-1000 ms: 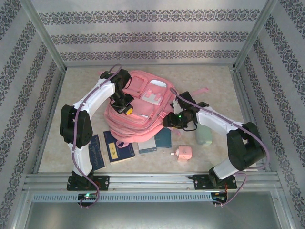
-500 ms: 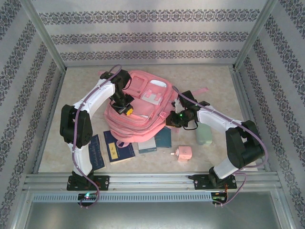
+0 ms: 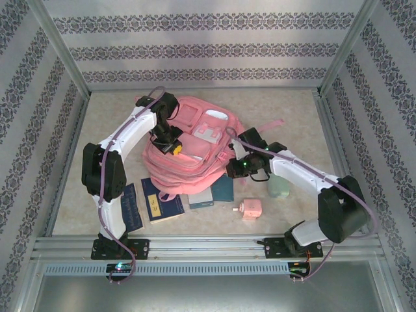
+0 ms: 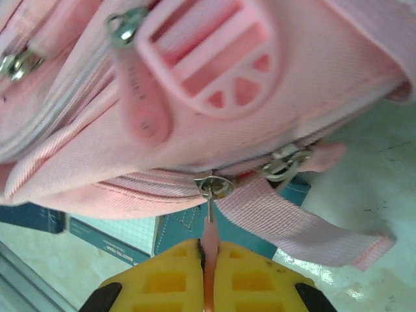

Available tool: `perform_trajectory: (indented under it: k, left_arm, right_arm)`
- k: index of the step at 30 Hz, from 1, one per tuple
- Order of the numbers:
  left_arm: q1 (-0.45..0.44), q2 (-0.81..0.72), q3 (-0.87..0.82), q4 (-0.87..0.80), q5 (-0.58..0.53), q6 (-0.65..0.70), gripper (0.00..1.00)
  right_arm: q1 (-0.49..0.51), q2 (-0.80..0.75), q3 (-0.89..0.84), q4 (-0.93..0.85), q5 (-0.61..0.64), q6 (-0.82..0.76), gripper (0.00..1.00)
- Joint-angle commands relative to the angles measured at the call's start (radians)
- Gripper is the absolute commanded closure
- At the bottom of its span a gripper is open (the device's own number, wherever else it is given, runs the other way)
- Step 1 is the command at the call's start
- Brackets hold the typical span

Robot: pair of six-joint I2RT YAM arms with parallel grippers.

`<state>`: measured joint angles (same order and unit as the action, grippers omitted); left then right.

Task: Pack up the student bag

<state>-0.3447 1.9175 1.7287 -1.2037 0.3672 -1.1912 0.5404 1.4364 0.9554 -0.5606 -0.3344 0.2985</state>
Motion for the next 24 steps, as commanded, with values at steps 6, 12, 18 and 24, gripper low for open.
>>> perform_trajectory:
  k: [6, 12, 18, 24]
  left_arm:
    - [0.008, -0.054, 0.025, 0.03, 0.071, -0.126, 1.0]
    - [0.005, -0.096, -0.04, 0.124, 0.114, -0.224, 1.0]
    - [0.005, -0.164, -0.171, 0.258, 0.146, -0.356, 1.0]
    - [0.003, -0.235, -0.287, 0.372, 0.123, -0.454, 1.0]
  right_arm:
    - [0.103, -0.077, -0.005, 0.03, 0.109, -0.155, 0.93]
    - [0.18, -0.057, 0.02, 0.06, 0.132, -0.187, 0.91]
    - [0.245, -0.024, 0.025, 0.12, 0.149, -0.193, 0.89]
    - [0.324, 0.005, 0.042, 0.157, 0.151, -0.218, 0.87]
